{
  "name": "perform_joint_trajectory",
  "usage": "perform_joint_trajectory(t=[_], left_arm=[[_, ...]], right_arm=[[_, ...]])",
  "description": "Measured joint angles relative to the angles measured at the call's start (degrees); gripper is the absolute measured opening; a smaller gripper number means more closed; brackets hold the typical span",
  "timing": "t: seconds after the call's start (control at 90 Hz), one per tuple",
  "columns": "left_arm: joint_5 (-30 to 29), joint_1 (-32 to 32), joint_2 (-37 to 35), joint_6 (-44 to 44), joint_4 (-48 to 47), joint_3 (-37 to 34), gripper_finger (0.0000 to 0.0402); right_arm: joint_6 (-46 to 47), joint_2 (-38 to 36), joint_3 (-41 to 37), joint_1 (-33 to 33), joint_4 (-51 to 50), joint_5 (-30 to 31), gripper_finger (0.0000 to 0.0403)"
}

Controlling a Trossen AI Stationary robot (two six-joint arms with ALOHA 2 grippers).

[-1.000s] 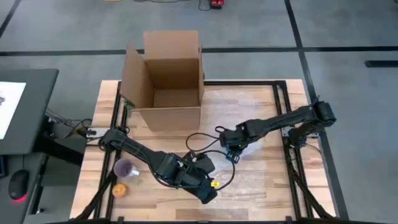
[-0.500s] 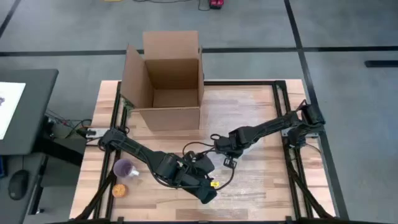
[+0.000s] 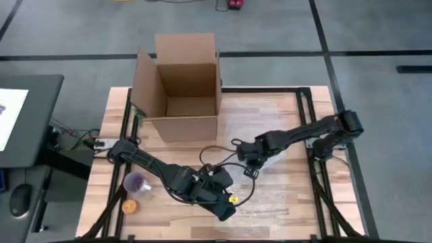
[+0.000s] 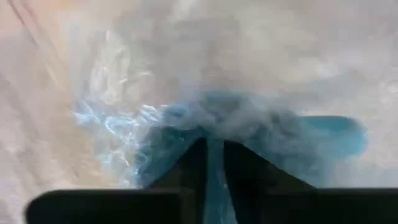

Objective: Wrap mug
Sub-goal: Wrap the blue mug with the bubble wrap

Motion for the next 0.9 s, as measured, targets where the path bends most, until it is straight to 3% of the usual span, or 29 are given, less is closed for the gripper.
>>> perform_joint_trajectory(t=[0.189,0.333,0.467,0.767,0.9], left_arm=[[0.0,0.0,0.0,0.08,0.01,0.0,0.0146],[0.0,0.0,0.0,0.22,-0.01,0.0,0.0146],[0.02,0.0,0.0,0.13,-0.01,0.0,0.0146],[0.02,0.0,0.0,-0.13,0.0,0.0,0.0146],[0.02,0.0,0.0,-0.17,0.02,0.0,0.0146]], right_arm=[[0.0,-3.95,2.13,-1.64,-4.0,-0.03,0.0118],[0.92,-4.61,2.92,-1.74,-6.08,-2.61,0.013],[1.51,-2.66,2.38,-0.23,-6.03,-2.54,0.0112],[1.05,10.92,2.11,0.47,-2.96,-1.13,0.0057],[0.42,11.8,2.29,0.47,-2.69,-1.23,0.0049]])
